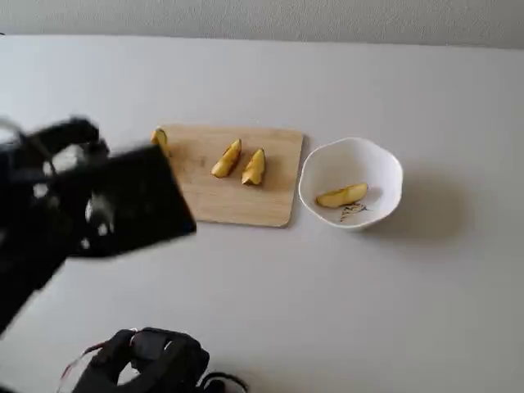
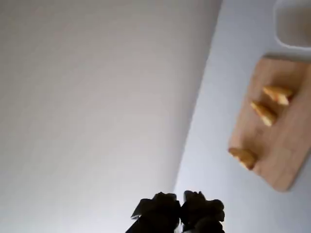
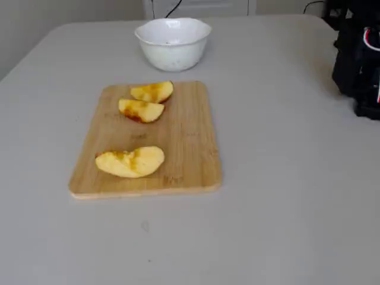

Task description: Pick up the third from the right apple slice from the cutting board and place it into the bowl

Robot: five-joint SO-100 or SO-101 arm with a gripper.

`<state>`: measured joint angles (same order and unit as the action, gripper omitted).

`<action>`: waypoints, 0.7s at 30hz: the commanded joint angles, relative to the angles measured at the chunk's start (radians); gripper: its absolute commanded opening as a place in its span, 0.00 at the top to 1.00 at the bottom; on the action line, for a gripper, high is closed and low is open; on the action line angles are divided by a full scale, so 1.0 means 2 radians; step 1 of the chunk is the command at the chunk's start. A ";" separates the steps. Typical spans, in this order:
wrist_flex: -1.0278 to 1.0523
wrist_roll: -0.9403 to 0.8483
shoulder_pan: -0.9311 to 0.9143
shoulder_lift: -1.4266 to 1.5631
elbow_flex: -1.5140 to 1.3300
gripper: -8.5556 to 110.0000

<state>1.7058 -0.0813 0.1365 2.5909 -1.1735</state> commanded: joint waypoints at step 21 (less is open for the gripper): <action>-0.162 -0.045 -0.093 0.367 -0.675 0.93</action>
<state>1.4082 -0.1381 -0.0092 3.3088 -2.4804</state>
